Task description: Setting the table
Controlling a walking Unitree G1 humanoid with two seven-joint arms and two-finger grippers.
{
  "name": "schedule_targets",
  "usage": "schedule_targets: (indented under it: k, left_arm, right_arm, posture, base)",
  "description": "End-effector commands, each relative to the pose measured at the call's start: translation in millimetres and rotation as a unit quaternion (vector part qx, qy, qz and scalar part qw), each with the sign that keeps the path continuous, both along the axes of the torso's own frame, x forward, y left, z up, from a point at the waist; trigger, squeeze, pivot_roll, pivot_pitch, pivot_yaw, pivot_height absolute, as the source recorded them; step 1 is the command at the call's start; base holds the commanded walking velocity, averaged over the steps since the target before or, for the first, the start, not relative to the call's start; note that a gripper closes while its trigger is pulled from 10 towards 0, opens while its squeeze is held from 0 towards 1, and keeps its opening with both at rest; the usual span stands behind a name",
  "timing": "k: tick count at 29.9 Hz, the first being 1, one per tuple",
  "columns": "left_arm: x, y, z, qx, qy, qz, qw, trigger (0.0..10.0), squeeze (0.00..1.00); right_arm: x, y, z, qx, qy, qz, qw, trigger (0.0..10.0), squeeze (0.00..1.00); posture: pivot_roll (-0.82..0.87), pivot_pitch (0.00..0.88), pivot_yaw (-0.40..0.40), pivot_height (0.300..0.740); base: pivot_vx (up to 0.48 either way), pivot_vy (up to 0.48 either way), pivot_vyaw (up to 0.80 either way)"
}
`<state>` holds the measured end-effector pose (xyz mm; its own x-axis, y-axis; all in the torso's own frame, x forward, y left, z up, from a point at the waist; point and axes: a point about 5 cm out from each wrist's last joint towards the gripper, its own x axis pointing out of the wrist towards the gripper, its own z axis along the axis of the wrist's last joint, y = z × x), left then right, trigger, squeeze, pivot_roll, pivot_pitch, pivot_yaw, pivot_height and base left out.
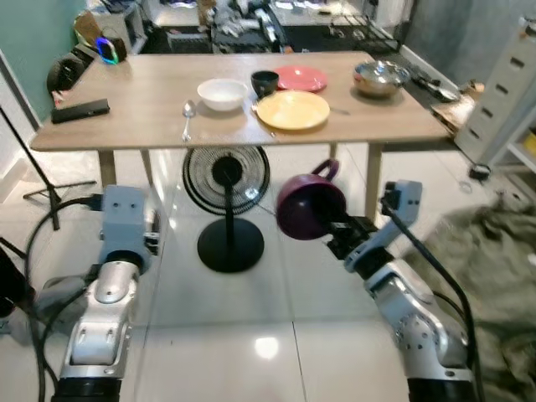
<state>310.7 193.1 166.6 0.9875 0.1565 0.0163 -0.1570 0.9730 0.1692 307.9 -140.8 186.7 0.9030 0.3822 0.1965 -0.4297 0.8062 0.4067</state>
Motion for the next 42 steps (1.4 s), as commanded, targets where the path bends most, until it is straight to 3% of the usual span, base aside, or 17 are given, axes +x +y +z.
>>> schedule_targets:
  k: [1,22,35,42]
  left_arm:
    - [-0.8,0.9,-3,0.0,0.006,0.001,1.0,10.0,0.0]
    - [-0.4,1.8,2,0.001,0.0,-0.001,1.0,10.0,0.0]
    - [-0.7,2.2,2,0.002,0.0,-0.002,1.0,10.0,0.0]
    - [-0.7,1.7,2,0.01,-0.001,-0.005,1.0,10.0,0.0]
  right_arm:
    - [0.2,-1.7,0,0.008,0.0,-0.008,1.0,10.0,0.0]
    - [11.4,-29.1,5,0.045,0.007,-0.117,0.992,10.0,0.0]
    - [14.7,-36.9,6,0.036,0.003,-0.14,0.989,10.0,0.0]
    - [14.0,-28.5,10,0.03,-0.006,-0.099,0.995,10.0,0.0]
  posture:
    - [-0.02,0.0,0.069,0.74]
    - [-0.02,0.0,0.075,0.74]
    - [-0.02,0.0,0.075,0.74]
    - [-0.02,0.0,0.077,0.74]
  base:
    - [0.48,0.0,0.0]
    - [0.48,0.0,-0.08]
    - [0.48,0.0,-0.71]
    - [0.48,0.0,0.0]
